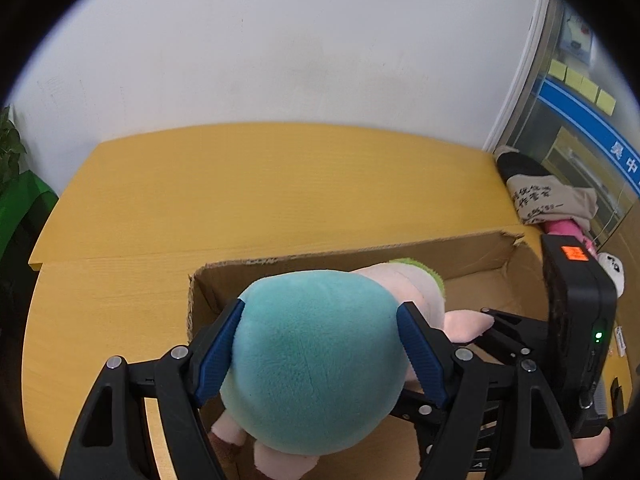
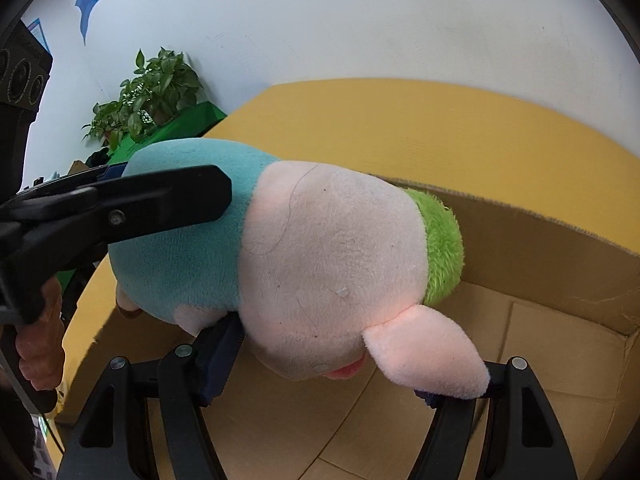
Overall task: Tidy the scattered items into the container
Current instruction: 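Lower the plush pig into the box and open the right gripper, then withdraw the right gripper from the box toward the phone case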
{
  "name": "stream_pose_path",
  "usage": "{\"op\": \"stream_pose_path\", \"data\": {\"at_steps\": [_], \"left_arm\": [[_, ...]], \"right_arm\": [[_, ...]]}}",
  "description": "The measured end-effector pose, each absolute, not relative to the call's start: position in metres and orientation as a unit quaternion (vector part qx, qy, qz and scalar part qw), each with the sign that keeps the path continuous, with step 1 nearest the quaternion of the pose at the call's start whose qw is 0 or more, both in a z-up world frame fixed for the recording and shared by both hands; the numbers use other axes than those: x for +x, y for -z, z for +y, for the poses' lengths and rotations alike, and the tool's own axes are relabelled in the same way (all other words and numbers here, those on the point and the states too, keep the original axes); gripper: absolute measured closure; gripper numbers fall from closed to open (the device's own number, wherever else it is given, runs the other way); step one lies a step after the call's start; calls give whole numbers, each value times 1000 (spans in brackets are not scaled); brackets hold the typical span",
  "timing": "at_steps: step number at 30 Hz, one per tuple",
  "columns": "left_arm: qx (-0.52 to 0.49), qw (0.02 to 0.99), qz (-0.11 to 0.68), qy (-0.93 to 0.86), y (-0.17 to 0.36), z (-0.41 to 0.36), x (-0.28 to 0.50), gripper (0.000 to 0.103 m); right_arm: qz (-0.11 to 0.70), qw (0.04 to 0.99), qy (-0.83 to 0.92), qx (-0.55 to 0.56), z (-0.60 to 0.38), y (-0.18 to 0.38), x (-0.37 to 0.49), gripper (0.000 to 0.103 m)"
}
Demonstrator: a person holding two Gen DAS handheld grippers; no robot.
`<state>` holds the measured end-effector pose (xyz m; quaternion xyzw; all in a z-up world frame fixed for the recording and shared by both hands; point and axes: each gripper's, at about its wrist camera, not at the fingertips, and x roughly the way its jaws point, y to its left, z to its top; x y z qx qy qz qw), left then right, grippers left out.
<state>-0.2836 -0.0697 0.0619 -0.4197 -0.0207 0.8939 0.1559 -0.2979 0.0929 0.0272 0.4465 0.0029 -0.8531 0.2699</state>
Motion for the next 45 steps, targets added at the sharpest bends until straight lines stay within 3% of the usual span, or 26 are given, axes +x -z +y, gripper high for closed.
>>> {"op": "stream_pose_path", "data": {"at_steps": [7, 12, 16, 22, 28, 32, 38, 45], "left_arm": [[-406, 143, -68, -900, -77, -91, -279, 26], [-387, 132, -40, -912, -93, -95, -254, 26], [-362, 119, -20, -924, -105, -93, -218, 26], [-333, 137, -55, -931, -115, -97, -156, 23], [-343, 127, -17, -931, -98, -82, -103, 23], [-359, 121, -39, -924, -77, -76, -77, 23], [-380, 140, -40, -913, -59, -56, -58, 23], [-438, 137, -67, -886, -24, -50, -55, 25]], "right_arm": [[4, 261, 847, 464, 97, -16, -307, 21], [-6, 273, 857, 438, 105, -43, -292, 10], [-2, 271, 868, 416, 114, -70, -266, 7], [-7, 273, 879, 391, 148, -105, -200, 6], [0, 274, 888, 370, 201, -133, -121, 1], [1, 228, 904, 362, 235, -136, -89, 0], [-57, 204, 898, 386, 271, -109, -59, 0], [-50, 185, 894, 406, 284, -84, -59, 0]]}}
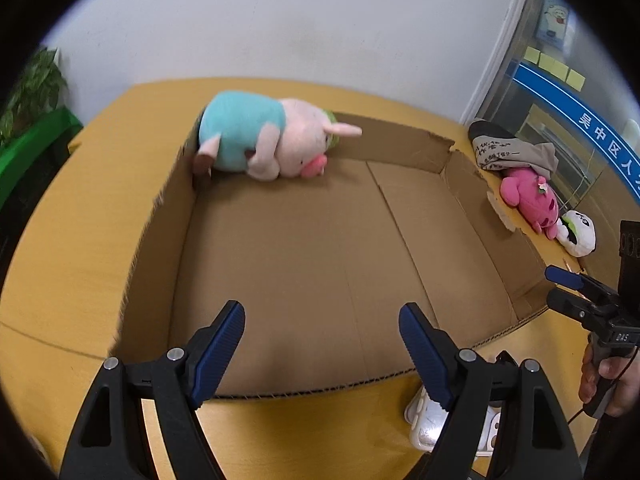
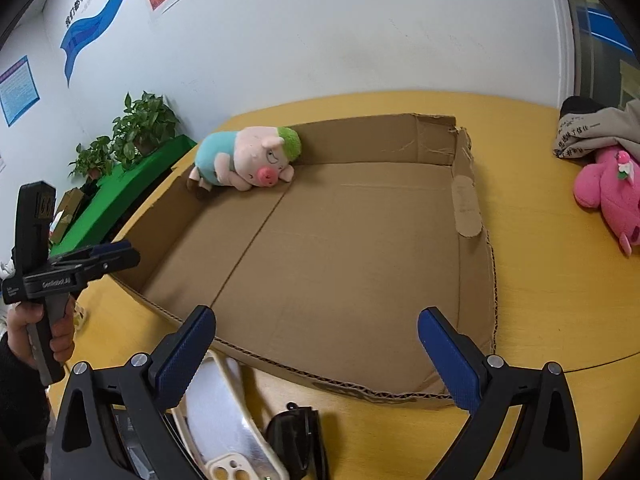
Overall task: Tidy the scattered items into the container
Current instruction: 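Withdraw the right gripper from the box toward the phone case, then move the right gripper down to the clear white-framed phone case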
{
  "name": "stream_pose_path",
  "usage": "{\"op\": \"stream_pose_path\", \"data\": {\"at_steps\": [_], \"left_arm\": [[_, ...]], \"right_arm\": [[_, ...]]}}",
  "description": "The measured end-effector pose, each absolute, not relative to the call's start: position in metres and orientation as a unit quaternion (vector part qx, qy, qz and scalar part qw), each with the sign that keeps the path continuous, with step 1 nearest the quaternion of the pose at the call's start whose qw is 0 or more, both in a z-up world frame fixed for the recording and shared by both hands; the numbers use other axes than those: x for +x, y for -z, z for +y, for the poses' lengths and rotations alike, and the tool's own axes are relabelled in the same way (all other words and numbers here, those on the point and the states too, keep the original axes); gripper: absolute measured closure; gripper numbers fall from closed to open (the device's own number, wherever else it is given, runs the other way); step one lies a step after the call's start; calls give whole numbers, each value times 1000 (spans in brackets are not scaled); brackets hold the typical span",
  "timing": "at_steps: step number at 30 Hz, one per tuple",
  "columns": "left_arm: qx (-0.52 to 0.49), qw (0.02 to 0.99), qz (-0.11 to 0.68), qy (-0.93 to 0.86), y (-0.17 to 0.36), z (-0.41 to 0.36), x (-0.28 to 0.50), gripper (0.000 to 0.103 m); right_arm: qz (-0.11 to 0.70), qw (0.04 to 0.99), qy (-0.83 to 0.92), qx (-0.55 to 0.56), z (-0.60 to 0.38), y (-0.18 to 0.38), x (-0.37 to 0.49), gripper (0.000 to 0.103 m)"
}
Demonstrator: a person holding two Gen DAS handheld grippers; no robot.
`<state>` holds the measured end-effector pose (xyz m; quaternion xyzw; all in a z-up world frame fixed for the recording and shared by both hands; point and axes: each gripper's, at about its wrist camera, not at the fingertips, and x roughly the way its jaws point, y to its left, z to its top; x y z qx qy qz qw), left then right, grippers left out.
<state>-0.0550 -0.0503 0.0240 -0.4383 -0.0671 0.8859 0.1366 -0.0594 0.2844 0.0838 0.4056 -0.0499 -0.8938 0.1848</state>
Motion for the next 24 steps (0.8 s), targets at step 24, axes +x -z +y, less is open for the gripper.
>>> {"op": "stream_pose_path", "data": {"at_steps": [24], "left_arm": [[-380, 113, -77, -915, -60, -53, -2, 24]], "right_arm": [[-32, 208, 906, 368, 294, -91, -18, 1]]}}
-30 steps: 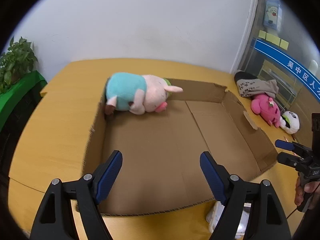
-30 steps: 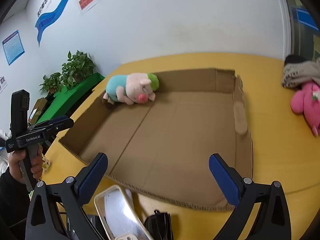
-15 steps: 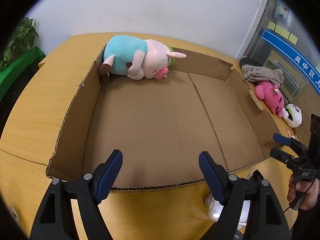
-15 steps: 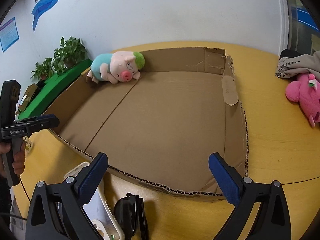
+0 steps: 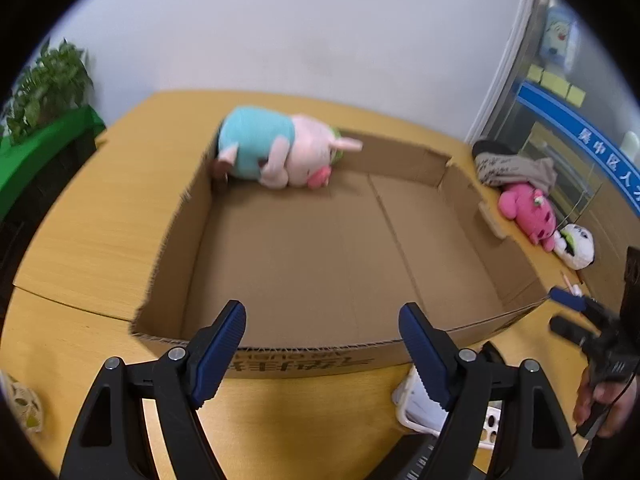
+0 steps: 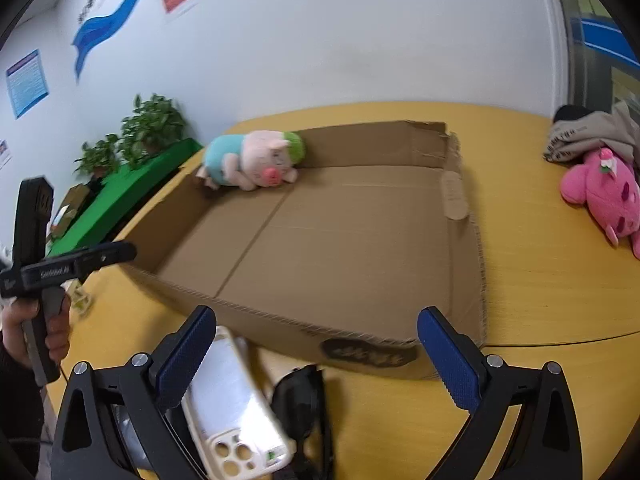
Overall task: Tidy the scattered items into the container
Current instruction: 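Move the right gripper down to the clear white-framed phone case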
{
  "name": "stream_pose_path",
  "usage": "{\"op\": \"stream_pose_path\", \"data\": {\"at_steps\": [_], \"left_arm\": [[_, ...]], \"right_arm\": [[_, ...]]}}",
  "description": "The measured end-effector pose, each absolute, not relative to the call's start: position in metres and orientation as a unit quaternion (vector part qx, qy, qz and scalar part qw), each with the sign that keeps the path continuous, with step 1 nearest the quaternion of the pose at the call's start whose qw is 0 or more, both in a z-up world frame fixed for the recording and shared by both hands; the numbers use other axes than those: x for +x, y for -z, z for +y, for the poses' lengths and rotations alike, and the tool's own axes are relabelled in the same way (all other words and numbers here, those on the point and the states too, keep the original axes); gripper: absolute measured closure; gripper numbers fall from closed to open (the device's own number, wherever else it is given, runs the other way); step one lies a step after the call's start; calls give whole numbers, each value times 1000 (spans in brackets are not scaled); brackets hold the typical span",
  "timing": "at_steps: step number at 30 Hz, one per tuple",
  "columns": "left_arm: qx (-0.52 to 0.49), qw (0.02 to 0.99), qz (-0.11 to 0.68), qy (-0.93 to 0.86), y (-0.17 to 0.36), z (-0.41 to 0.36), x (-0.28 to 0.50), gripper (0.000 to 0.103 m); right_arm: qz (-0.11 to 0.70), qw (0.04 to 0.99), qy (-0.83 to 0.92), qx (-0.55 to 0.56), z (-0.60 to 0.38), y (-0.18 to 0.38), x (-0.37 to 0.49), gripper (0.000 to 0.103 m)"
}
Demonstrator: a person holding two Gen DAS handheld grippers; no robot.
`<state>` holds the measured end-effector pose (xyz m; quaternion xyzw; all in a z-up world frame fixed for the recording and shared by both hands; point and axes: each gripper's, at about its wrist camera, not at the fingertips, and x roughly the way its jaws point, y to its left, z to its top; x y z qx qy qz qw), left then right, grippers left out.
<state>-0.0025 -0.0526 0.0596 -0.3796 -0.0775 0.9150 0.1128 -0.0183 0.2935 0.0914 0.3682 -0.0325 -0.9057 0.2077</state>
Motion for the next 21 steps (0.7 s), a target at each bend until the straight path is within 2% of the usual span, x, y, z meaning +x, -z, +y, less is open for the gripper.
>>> {"op": "stream_pose_path", "data": {"at_steps": [1, 2, 3, 5, 6, 8, 9, 11, 12, 14, 15, 16, 21], "left_arm": [[-371, 111, -79, -918, -64, -53, 4, 24], [-366, 109, -79, -921, -67, -53, 10, 24], [-361, 109, -79, -923, -70, -53, 15, 24], [-348, 113, -79, -927, -76, -51, 28, 25], [-342, 115, -78, -929, -79, -49, 33, 27], [-338, 127, -73, -930, -82, -43, 43, 53], [-343, 133, -71, -927, -81, -39, 46, 74], [-349, 134, -61, -926, -80, -33, 51, 77], [-346, 133, -53, -927, -80, -29, 55, 74], [-338, 129, -43, -931, -81, -25, 63, 55], [-335, 125, -42, -933, -82, -25, 66, 33], [-328, 122, -44, -936, -83, -24, 70, 21], [-321, 129, -45, -937, -87, -23, 85, 22]], "right_arm": [[-30, 217, 905, 364, 289, -92, -12, 2], [-29, 227, 904, 361, 286, -91, -7, 13], [-30, 236, 901, 362, 282, -91, -3, 40], [-28, 250, 894, 371, 276, -92, 3, 63], [-23, 251, 894, 370, 273, -94, 6, 63], [-18, 252, 896, 364, 270, -97, 14, 60], [-21, 252, 897, 363, 269, -98, 16, 39], [-24, 253, 897, 362, 267, -100, 21, 9], [-21, 254, 898, 358, 265, -101, 24, 9], [-19, 256, 900, 353, 264, -103, 31, 9], [-21, 257, 900, 352, 264, -103, 34, 9], [-21, 257, 900, 352, 264, -103, 37, 9], [-32, 247, 901, 356, 272, -104, 45, 9]]}}
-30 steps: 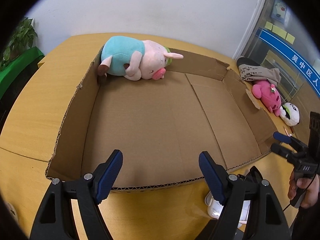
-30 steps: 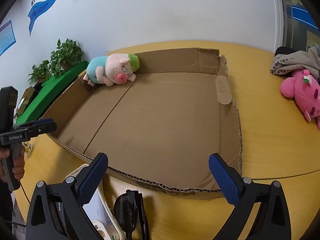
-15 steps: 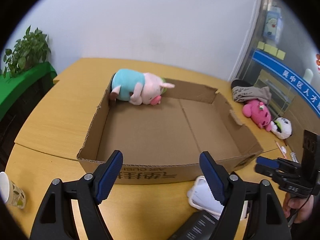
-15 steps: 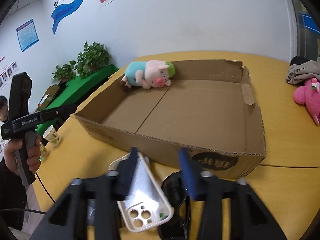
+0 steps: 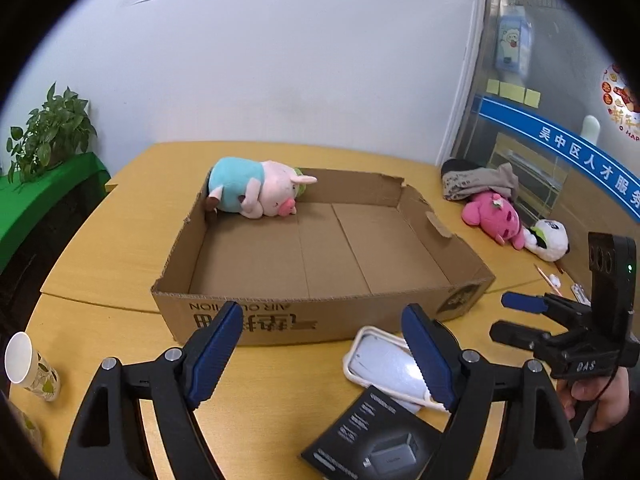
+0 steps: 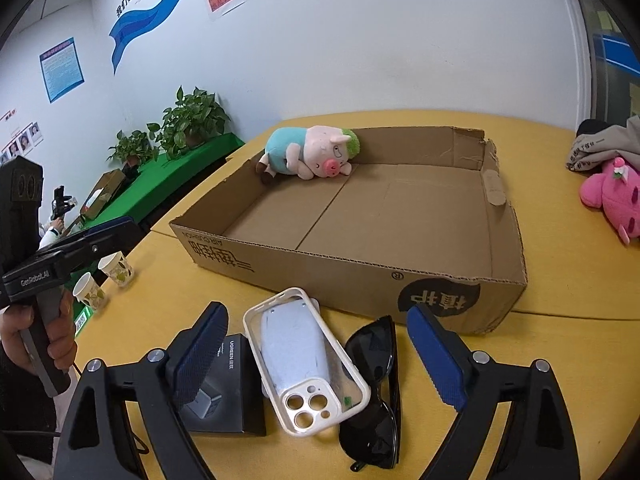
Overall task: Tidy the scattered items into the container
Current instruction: 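Move the right gripper down to the clear white-framed phone case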
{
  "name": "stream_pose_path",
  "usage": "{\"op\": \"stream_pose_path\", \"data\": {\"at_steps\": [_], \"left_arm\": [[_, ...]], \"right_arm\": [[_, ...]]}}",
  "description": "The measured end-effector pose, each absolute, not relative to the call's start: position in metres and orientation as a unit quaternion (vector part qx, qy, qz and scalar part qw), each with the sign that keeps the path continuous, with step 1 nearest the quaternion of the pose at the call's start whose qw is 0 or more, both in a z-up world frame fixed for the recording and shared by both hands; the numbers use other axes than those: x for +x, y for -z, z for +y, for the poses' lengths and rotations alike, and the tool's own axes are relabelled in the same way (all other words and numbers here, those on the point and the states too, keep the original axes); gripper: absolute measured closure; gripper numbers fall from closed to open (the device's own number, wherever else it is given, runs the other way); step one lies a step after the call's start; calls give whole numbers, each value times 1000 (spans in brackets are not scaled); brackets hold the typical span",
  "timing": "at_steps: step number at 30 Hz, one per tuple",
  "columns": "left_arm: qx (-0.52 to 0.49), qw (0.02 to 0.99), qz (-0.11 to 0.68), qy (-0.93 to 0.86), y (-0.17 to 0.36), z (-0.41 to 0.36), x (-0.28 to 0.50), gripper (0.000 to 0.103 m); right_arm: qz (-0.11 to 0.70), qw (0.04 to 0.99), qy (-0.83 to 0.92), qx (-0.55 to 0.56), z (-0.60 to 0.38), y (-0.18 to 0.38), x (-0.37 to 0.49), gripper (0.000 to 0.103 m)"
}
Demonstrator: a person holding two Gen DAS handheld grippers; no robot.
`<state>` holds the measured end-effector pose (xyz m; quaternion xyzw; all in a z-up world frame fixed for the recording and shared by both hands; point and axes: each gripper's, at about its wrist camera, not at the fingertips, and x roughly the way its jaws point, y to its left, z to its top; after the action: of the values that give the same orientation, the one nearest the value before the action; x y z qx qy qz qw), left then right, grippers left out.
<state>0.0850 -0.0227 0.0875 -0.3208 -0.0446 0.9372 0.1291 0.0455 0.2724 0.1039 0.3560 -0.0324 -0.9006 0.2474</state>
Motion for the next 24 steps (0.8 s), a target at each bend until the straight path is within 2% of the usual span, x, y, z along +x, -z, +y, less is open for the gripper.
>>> {"op": "stream_pose_path", "data": {"at_steps": [6, 14, 24], "left_arm": [[-333, 146, -54, -930, -77, -17, 95, 22], [-371, 180, -70, -908, -50, 1, 88, 22], [-393, 189, -74, -897, -37, 4, 86, 22]], "right_arm": [[-34, 236, 907, 347, 284, -112, 60, 8], [-51, 215, 903, 368, 309, -94, 73, 8], [-42, 242, 885, 396, 291, -70, 83, 8]]}}
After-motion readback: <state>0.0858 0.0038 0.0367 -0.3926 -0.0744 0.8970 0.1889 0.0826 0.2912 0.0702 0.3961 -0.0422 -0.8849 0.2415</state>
